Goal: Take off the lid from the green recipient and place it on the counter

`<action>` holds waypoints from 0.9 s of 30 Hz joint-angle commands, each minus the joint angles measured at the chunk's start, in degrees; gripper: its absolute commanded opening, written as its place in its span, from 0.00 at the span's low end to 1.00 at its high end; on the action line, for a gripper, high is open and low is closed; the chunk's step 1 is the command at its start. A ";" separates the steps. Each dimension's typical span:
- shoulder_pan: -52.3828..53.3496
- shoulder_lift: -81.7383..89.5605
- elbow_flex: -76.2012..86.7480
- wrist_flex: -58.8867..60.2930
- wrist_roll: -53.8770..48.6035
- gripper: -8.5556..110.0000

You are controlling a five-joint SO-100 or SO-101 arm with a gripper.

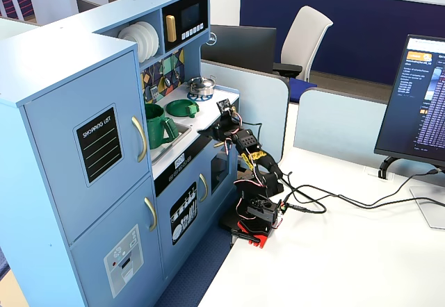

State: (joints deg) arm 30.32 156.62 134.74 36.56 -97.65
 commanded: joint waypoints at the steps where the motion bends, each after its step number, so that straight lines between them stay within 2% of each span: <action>1: -5.27 4.48 0.97 13.89 -1.14 0.25; 5: -11.69 6.42 7.21 21.88 0.62 0.16; 12: -21.27 11.43 21.80 25.66 7.03 0.18; 17: -23.91 19.78 33.57 26.37 7.21 0.18; 23: -26.46 24.70 36.91 34.80 10.28 0.18; 27: -26.89 25.49 37.00 42.10 7.03 0.18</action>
State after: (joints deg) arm 4.48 181.41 172.35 72.95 -88.95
